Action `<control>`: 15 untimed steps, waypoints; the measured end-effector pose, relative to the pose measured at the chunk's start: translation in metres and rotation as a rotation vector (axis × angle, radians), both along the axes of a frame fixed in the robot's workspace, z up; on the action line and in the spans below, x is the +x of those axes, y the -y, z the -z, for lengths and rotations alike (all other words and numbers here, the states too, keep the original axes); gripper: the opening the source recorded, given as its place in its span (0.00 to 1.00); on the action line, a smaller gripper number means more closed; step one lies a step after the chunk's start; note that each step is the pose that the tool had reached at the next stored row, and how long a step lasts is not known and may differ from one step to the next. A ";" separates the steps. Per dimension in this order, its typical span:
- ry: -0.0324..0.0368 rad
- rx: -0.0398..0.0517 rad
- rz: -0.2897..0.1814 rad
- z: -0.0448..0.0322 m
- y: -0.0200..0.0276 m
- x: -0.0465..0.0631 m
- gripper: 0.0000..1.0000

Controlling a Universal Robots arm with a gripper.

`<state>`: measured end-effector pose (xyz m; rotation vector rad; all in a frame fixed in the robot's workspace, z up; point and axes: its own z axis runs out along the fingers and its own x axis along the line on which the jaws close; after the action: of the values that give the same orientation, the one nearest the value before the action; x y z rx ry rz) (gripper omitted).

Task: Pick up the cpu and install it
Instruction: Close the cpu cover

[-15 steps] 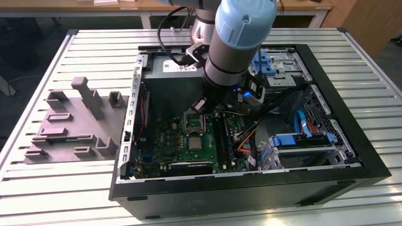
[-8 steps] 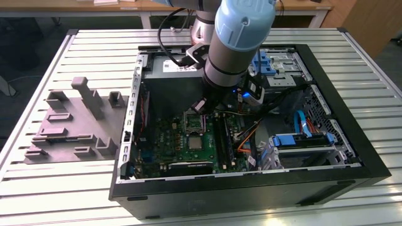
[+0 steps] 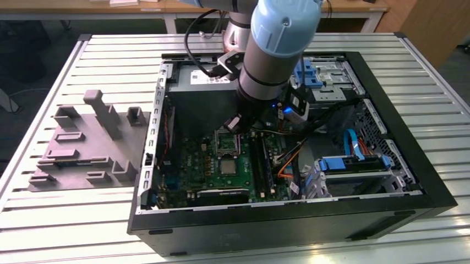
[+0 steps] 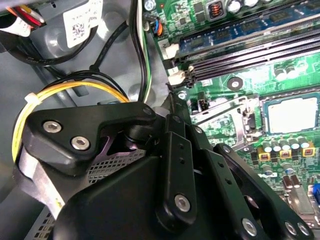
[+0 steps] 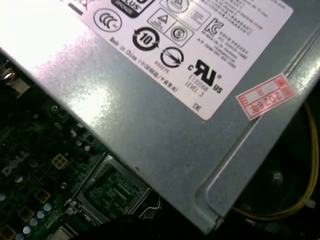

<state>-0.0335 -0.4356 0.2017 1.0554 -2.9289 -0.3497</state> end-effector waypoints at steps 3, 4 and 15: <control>0.0000 -0.0233 0.000 -0.0005 -0.0010 0.000 0.11; 0.0000 -0.0278 0.000 -0.0009 -0.0012 0.000 0.11; 0.0000 -0.0714 -0.002 -0.0090 -0.0034 0.000 0.11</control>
<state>-0.0335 -0.4322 0.2107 1.0488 -2.9162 -0.2430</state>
